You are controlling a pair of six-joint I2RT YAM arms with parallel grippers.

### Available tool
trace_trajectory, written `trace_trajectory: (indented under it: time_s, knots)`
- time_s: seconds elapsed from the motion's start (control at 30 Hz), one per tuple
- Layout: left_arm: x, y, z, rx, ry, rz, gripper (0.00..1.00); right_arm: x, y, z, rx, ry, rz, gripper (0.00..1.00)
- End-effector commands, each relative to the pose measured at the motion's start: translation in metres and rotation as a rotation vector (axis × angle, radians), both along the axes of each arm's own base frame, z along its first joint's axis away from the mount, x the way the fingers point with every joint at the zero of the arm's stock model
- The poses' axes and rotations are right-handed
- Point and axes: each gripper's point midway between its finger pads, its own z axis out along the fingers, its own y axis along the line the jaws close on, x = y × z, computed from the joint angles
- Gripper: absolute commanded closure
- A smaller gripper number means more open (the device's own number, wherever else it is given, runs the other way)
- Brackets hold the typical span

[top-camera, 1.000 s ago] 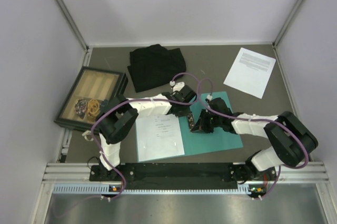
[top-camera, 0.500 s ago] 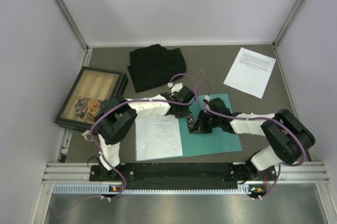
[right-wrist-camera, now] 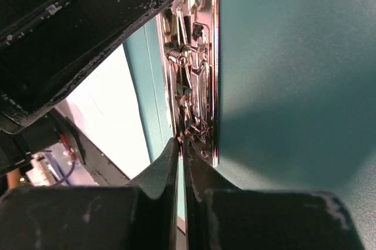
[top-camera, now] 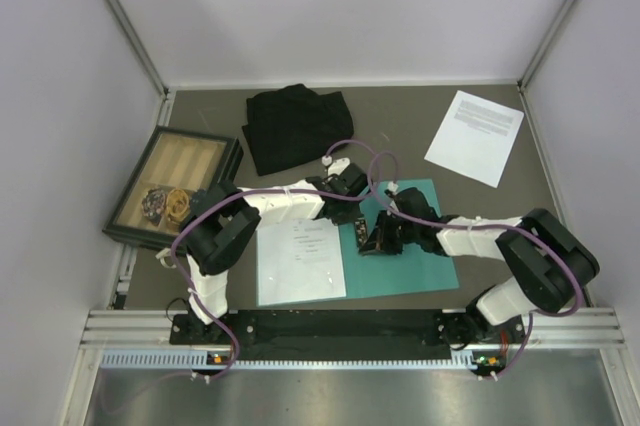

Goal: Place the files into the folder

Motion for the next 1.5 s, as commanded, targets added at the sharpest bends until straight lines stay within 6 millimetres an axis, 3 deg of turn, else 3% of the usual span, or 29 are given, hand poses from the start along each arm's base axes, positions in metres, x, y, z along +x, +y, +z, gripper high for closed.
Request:
trace_trajectory:
  time_s: [0.0,0.1,0.2,0.33,0.4,0.6,0.9,1.07,1.13,1.27,1.47]
  knots:
    - [-0.051,0.063,-0.060,0.296,0.205,-0.129,1.00,-0.015,-0.030,-0.034,-0.263,0.043,-0.002,1.00]
    - [-0.044,0.065,-0.058,0.319,0.188,-0.194,1.00,-0.024,-0.058,-0.067,-0.418,0.106,-0.067,1.00]
    - [-0.040,0.070,-0.059,0.340,0.178,-0.225,1.00,-0.034,-0.072,-0.097,-0.493,0.176,-0.106,1.00]
    - [-0.040,0.076,-0.061,0.336,0.191,-0.234,1.00,-0.043,-0.081,-0.116,-0.497,0.209,-0.158,1.00]
    - [-0.039,0.076,-0.060,0.333,0.188,-0.235,1.00,-0.042,-0.078,-0.110,-0.450,0.210,-0.161,1.00]
    - [-0.039,0.077,-0.061,0.325,0.185,-0.234,1.00,-0.021,-0.030,-0.057,-0.113,0.137,-0.092,1.00]
    - [-0.038,0.076,-0.062,0.313,0.184,-0.250,1.00,-0.006,-0.012,-0.026,0.105,0.131,-0.095,1.00]
    - [-0.039,0.076,-0.061,0.311,0.184,-0.254,1.00,0.008,-0.003,-0.006,0.101,0.094,-0.058,1.00]
    - [-0.039,0.076,-0.061,0.311,0.186,-0.253,1.00,0.013,-0.013,0.000,-0.040,0.053,-0.052,1.00]
    - [-0.039,0.076,-0.063,0.316,0.192,-0.255,1.00,0.009,-0.036,-0.006,-0.219,0.052,-0.080,1.00]
    - [-0.040,0.075,-0.063,0.320,0.200,-0.278,1.00,-0.026,-0.062,-0.073,-0.324,0.237,-0.153,1.00]
